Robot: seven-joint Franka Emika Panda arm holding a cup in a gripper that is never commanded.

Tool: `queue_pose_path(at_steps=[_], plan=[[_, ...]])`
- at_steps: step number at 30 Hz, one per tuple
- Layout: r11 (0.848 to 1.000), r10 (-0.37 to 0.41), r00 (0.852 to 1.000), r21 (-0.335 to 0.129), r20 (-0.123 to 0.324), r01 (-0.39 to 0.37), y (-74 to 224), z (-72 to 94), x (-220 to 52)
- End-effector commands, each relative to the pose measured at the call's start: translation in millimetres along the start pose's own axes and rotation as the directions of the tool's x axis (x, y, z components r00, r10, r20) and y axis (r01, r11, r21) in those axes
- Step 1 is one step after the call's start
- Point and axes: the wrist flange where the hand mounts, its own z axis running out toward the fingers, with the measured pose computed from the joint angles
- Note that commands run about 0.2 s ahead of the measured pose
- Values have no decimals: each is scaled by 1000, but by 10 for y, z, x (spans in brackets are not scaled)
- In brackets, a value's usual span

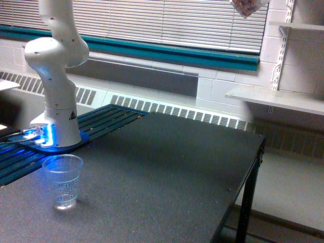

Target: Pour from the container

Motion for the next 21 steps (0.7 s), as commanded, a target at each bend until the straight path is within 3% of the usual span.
queue_pose_path(at_steps=[1, 7, 21], plan=[[999, 34, 999, -20, -8, -35, 216, 63, 121], [1000, 26, 1000, -13, -6, -26, 389, 66, 65], [991, 8, 1000, -131, -29, -12, 784, 12, -206]])
